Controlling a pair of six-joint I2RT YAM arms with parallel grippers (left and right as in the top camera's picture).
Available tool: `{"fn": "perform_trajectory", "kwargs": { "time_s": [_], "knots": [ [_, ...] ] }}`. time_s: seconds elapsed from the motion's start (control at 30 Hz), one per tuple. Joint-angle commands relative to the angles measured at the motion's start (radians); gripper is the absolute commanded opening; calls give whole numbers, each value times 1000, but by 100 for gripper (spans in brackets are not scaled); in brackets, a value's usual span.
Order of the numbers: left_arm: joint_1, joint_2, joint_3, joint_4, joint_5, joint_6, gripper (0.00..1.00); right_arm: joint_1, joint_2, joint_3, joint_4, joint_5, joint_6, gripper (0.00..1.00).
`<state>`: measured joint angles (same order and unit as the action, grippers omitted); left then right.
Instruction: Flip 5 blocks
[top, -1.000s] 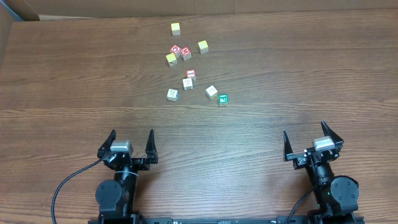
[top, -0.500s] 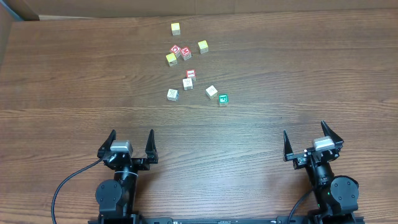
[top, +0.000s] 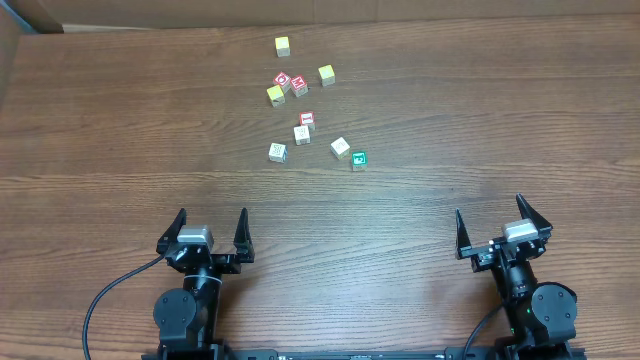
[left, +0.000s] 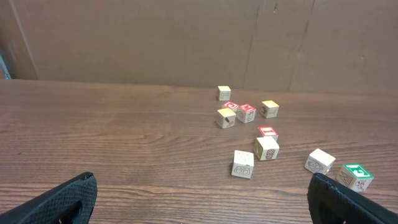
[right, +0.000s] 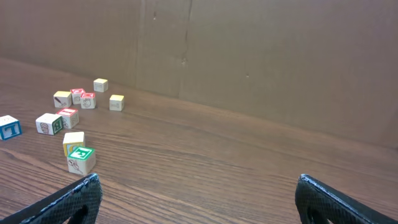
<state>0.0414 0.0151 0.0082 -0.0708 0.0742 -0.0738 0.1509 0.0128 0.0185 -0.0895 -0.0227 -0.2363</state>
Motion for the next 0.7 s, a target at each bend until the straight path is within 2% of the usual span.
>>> {"fn": "perform_trajectory", "kwargs": {
  "time_s": [0.0, 0.27, 0.47, 0.67],
  "knots": [
    [4, -11, -3, -3, -6, 18, 100, -3, -10, -11, 8, -6, 5, 100],
    [4, -11, -3, -3, -3, -32, 100, -3, -10, -11, 18, -52, 16, 100],
    [4, -11, -3, 0, 10, -47, 100, -3, -10, -10, 80, -87, 222, 100],
    [4, -11, -3, 14, 90, -69, 100, -3, -10, 19, 85, -180, 241, 100]
  ]
}}
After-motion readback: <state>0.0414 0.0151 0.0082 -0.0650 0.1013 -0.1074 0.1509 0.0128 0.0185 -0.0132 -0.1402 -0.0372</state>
